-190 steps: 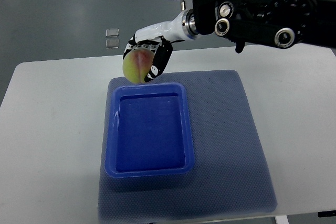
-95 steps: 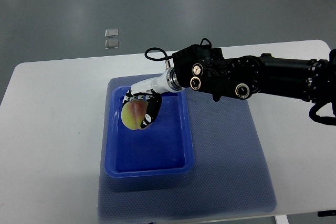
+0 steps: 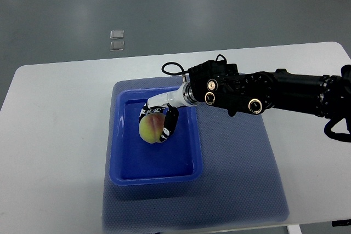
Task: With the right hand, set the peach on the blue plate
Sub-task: 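Open the right hand and withdraw it upward away from the tray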
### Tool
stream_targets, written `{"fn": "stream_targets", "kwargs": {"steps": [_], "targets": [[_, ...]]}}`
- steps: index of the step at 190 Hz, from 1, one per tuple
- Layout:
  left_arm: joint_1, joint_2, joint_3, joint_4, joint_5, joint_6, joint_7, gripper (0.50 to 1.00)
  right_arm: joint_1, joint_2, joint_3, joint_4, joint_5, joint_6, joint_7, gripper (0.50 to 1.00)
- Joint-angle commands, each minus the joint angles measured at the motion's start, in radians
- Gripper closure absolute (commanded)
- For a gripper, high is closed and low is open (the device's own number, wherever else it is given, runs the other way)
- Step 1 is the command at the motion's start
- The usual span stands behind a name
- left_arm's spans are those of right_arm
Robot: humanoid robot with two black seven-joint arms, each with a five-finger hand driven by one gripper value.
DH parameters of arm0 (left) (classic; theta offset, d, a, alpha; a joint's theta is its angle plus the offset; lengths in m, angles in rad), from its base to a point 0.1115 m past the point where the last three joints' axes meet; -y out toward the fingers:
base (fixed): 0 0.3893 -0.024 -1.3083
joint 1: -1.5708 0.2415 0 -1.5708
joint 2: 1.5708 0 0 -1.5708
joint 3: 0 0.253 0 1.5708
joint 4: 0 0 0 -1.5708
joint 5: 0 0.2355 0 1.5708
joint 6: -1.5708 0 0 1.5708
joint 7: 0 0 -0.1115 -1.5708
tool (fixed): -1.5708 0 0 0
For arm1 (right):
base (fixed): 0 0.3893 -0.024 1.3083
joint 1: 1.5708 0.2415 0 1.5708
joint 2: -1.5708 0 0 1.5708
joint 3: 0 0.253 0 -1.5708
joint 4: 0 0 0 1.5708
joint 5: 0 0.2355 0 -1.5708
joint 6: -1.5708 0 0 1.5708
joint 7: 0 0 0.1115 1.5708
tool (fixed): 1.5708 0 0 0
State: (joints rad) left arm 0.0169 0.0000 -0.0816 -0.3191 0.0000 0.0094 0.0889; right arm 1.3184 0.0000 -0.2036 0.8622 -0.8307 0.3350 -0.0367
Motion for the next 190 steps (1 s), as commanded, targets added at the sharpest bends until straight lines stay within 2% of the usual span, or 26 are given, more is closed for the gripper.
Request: {"fn": "stream_targets", "kwargs": {"steps": [1,40,61,85,117,137,147,148,152,178,190], "targets": [[0.0,0.0,0.0,0.0,0.0,0.0,0.0,0.5,0.002,0.0,-0.008,0.0,0.001,0.003,0.0,0.574],[0.0,0.0,0.0,0.002,0.0,0.0,-0.001,0.5,0.054,0.0,0.009,0.0,0.015,0.003,0.001,0.568],[0.0,0.0,0.0,0.002,0.0,0.0,0.0,0.5,0.081,0.0,0.124,0.001,0.022,0.006,0.003,0.568],[0.0,0.0,0.0,0.0,0.0,0.0,-0.001,0.5,0.048,-0.132,0.342,0.012,0.025,0.003,0.004,0.568],[0.0,0.0,-0.003,0.0,0.0,0.0,-0.001,0.5,-0.175,-0.25,0.745,0.009,0.062,-0.004,0.018,0.568],[0.0,0.0,-0.003,0.0,0.0,0.0,0.0,0.5,-0.35,-0.241,1.042,0.005,0.111,-0.01,0.063,0.568],[0.0,0.0,-0.003,0.0,0.0,0.0,0.0,0.5,-0.35,-0.241,1.043,0.005,0.111,-0.01,0.063,0.568],[0.0,0.0,-0.003,0.0,0.0,0.0,0.0,0.5,-0.423,-0.23,1.152,0.001,0.146,-0.01,0.082,0.568],[0.0,0.0,-0.003,0.0,0.0,0.0,0.0,0.5,-0.455,-0.226,1.196,0.001,0.166,-0.008,0.092,0.568],[0.0,0.0,-0.001,-0.002,0.0,0.0,0.0,0.5,-0.59,-0.181,1.351,-0.011,0.343,-0.011,0.146,0.568],[0.0,0.0,-0.001,-0.002,0.0,0.0,0.0,0.5,-0.624,-0.153,1.382,-0.06,0.475,-0.011,0.181,0.568]]}}
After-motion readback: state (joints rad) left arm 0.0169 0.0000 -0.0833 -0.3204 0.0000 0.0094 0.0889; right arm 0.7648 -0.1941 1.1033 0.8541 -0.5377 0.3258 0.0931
